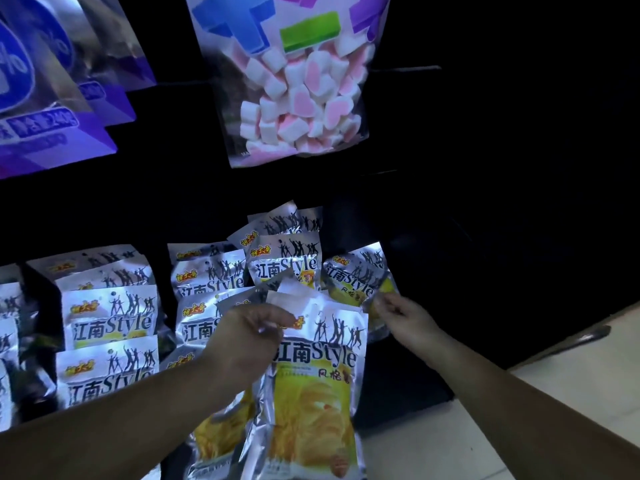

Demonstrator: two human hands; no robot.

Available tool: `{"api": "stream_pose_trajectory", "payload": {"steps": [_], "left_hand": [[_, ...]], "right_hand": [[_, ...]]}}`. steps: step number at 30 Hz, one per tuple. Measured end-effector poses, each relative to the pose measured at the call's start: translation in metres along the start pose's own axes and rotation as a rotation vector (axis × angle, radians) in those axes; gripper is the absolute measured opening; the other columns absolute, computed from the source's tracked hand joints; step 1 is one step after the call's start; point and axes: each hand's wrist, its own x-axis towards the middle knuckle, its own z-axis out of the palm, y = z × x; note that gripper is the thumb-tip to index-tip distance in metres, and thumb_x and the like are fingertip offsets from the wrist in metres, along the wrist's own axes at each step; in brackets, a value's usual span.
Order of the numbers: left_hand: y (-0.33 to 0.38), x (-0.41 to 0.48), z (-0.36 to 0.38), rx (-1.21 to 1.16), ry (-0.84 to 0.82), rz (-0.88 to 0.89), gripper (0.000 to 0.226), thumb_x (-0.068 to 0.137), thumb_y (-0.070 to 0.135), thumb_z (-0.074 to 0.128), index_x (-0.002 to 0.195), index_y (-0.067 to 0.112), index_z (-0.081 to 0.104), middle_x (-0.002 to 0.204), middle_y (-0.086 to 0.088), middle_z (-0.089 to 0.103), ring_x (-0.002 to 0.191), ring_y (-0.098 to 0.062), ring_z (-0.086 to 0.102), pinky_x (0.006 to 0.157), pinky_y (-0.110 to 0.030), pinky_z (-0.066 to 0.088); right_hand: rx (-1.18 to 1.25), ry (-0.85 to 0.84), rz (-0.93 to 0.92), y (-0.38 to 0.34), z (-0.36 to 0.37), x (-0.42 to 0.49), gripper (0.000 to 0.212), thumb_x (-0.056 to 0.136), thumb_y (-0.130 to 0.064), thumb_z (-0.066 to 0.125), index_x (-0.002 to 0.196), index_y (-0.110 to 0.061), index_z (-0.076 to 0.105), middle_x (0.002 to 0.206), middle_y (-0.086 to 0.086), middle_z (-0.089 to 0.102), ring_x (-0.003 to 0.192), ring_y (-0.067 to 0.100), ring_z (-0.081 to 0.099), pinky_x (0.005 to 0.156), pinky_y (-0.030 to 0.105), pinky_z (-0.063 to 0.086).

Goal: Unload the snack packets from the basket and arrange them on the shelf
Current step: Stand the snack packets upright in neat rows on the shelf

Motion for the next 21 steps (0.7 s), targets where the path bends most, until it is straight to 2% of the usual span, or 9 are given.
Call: {"api": "stream_pose_trajectory", "payload": {"steps": [1,3,4,6,10,12,16,18,21], "left_hand": [[-0.004,0.003,-0.001,-0.004,0.008,-0.014,0.038,0.094,-0.007,0.06,0.081,0.024,0.081,0.085,0.002,0.077,0.053,-0.021,0.059,0.052,-0.028,0.045],[-0.014,0.01,-0.002,0.001,0.036,-0.055,0.044,0.093,-0.006,0.06,0.073,0.029,0.079,0.082,0.002,0.077,0.051,-0.024,0.057,0.053,-0.032,0.045],[-0.017,0.013,-0.003,0.008,0.046,-0.071,0.044,0.093,-0.004,0.06,0.073,0.03,0.079,0.083,-0.001,0.078,0.049,-0.024,0.056,0.052,-0.032,0.045],[-0.02,0.017,-0.003,0.033,0.047,-0.088,0.04,0.094,-0.002,0.06,0.077,0.028,0.079,0.086,-0.003,0.078,0.048,-0.024,0.057,0.052,-0.03,0.045],[-0.025,0.025,0.0,0.071,0.052,-0.091,0.043,0.094,-0.001,0.059,0.074,0.032,0.078,0.097,-0.002,0.076,0.059,-0.025,0.069,0.052,-0.03,0.05],[-0.028,0.027,-0.001,0.092,0.052,-0.099,0.042,0.094,-0.002,0.06,0.077,0.032,0.078,0.099,-0.002,0.075,0.055,-0.019,0.07,0.048,-0.026,0.051],[-0.031,0.03,-0.002,0.159,0.065,-0.104,0.041,0.095,0.0,0.058,0.082,0.034,0.075,0.085,-0.001,0.077,0.037,-0.008,0.059,0.04,-0.022,0.045],[-0.03,0.031,-0.002,0.19,0.076,-0.112,0.04,0.096,0.003,0.057,0.084,0.037,0.074,0.076,0.002,0.075,0.034,-0.006,0.055,0.04,-0.021,0.043],[-0.025,0.031,-0.001,0.23,0.067,-0.115,0.036,0.097,0.006,0.055,0.093,0.036,0.076,0.077,0.004,0.074,0.037,-0.004,0.058,0.042,-0.02,0.043]], "right_hand": [[-0.106,-0.046,-0.013,0.009,0.003,0.009,0.023,0.1,-0.049,0.054,0.118,-0.041,0.066,0.139,-0.006,0.058,0.124,0.013,0.057,0.101,0.033,0.047],[-0.438,-0.168,-0.029,0.017,0.006,0.023,0.044,0.102,-0.053,0.046,0.145,-0.046,0.048,0.163,-0.009,0.028,0.152,0.02,0.021,0.123,0.042,0.023],[-0.573,-0.209,-0.034,0.018,0.008,0.027,0.05,0.103,-0.052,0.043,0.152,-0.047,0.036,0.168,-0.009,0.012,0.156,0.02,0.004,0.125,0.044,0.012],[-0.702,-0.25,-0.047,0.017,0.014,0.032,0.055,0.103,-0.051,0.039,0.155,-0.053,0.022,0.169,-0.012,-0.007,0.155,0.021,-0.012,0.126,0.048,0.002],[-0.834,-0.364,-0.039,0.026,0.035,0.04,0.058,0.099,-0.059,0.03,0.153,-0.06,0.011,0.167,-0.012,-0.018,0.153,0.03,-0.022,0.123,0.055,-0.004],[-0.814,-0.385,0.002,0.03,0.034,0.04,0.057,0.1,-0.057,0.033,0.153,-0.059,0.011,0.165,-0.015,-0.023,0.15,0.026,-0.03,0.122,0.058,-0.008],[-0.851,-0.365,0.049,0.037,0.019,0.034,0.058,0.101,-0.049,0.034,0.152,-0.062,0.011,0.163,-0.022,-0.026,0.149,0.017,-0.033,0.119,0.064,-0.008],[-0.875,-0.369,0.074,0.04,0.015,0.026,0.06,0.1,-0.048,0.036,0.154,-0.059,0.01,0.162,-0.022,-0.028,0.149,0.015,-0.033,0.117,0.065,-0.006],[-0.899,-0.371,0.112,0.042,0.016,0.006,0.068,0.095,-0.05,0.041,0.156,-0.054,0.012,0.162,-0.02,-0.03,0.148,0.015,-0.035,0.118,0.063,-0.007]]}}
